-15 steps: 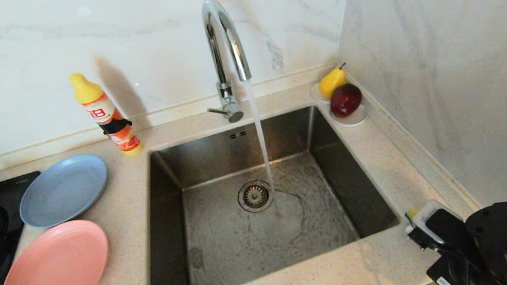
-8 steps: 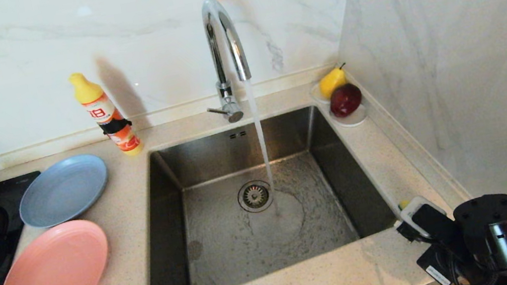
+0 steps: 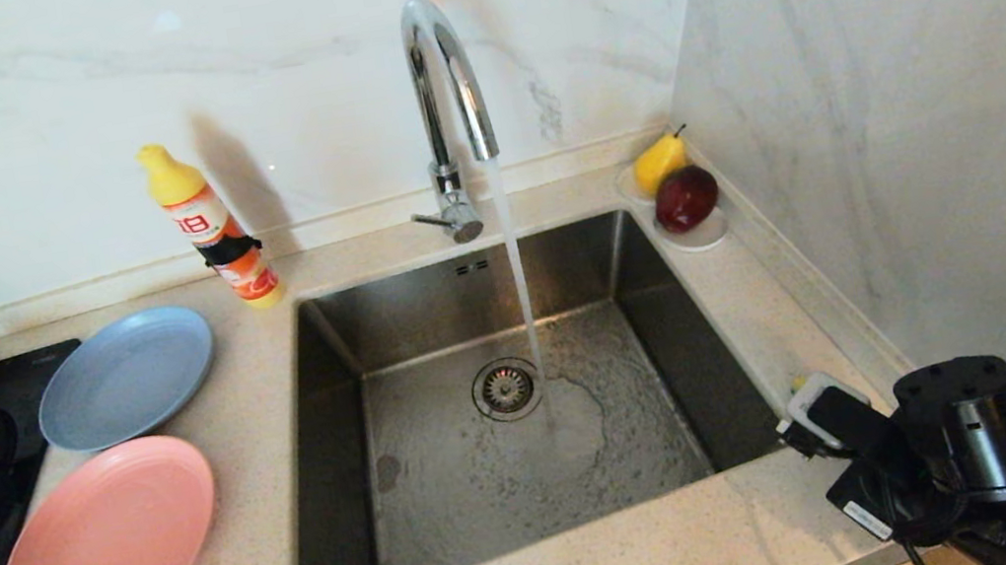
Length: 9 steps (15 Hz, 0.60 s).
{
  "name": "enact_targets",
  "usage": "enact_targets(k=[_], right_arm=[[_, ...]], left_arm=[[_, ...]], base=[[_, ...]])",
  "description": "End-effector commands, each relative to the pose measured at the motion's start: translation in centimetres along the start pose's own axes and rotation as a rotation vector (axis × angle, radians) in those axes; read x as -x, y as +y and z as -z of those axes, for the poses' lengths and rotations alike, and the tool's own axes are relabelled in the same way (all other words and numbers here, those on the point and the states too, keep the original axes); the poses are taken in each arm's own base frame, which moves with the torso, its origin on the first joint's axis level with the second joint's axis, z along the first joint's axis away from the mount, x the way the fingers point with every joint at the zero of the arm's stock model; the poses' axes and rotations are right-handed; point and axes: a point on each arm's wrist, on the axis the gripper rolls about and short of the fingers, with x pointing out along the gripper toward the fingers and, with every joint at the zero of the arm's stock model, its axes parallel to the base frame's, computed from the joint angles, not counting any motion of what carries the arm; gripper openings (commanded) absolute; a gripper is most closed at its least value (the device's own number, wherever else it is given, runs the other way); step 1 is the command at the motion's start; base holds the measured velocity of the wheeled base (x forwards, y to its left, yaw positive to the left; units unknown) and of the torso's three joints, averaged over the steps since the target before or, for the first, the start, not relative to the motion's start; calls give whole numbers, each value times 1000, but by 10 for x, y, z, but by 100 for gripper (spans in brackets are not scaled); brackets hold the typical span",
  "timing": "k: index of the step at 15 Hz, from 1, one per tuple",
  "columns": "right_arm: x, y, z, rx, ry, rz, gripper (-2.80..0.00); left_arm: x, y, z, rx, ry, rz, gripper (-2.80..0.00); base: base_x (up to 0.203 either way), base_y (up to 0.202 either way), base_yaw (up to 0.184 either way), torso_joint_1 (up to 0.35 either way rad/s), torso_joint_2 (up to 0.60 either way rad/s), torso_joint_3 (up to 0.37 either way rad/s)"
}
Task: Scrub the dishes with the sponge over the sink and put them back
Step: Put down the sponge
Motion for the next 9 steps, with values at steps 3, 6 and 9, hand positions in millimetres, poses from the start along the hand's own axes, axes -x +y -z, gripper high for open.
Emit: enact_targets(k=[3, 6, 9], right_arm=[[-14, 1, -5, 4, 7, 11, -280], [-18, 2, -6, 4, 10, 12, -280], [-21, -2, -4, 7, 9, 33, -280]], left_arm=[[0, 0, 0, 0, 4, 0, -280], [0, 0, 1, 0, 6, 0, -280], [0, 0, 1, 0, 6, 0, -280]], base=[[0, 0, 0, 0, 0, 0], [0, 0, 0, 0, 0, 0], [0, 0, 0, 0, 0, 0]])
